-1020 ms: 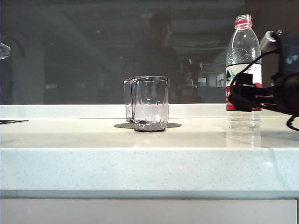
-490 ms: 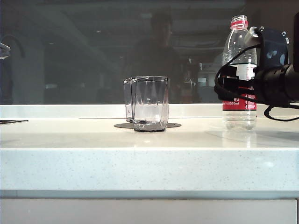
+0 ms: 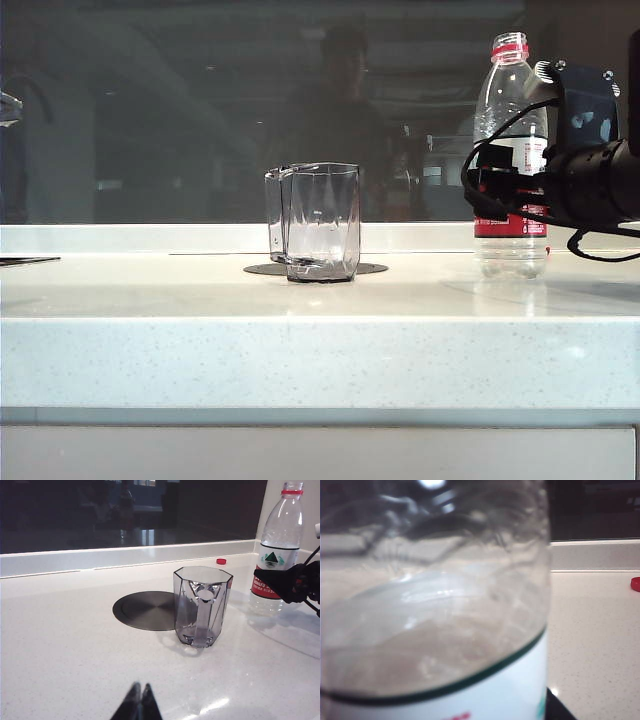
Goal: Pick up the mineral water bottle on the table and pour water into the mug until it's half full.
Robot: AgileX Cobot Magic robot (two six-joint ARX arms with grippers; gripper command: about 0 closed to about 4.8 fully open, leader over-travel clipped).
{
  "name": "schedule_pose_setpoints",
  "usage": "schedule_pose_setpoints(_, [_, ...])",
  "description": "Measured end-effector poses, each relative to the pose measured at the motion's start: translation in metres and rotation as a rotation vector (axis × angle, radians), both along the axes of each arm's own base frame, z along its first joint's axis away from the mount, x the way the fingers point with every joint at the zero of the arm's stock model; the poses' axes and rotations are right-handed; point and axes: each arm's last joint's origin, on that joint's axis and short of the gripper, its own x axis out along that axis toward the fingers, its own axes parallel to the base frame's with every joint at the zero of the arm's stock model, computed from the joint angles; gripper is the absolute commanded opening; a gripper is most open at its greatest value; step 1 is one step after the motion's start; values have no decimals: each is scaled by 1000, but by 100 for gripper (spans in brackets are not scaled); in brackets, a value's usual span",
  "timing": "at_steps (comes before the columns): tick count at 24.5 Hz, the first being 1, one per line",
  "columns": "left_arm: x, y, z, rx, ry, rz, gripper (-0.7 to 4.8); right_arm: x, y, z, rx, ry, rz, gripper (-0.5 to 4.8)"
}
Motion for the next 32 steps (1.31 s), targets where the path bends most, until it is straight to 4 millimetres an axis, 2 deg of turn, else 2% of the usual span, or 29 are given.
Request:
schedule_pose_setpoints(13, [0, 0, 0, 0, 0, 0, -4, 0, 0, 0, -2, 0, -7, 325])
schedule_pose_setpoints(20, [0, 0, 0, 0, 0, 0, -4, -1, 0, 3, -73, -13, -8, 323])
schedule_pose_setpoints(32, [0, 0, 0, 0, 0, 0, -4, -14, 3, 29, -302, -48, -17, 322])
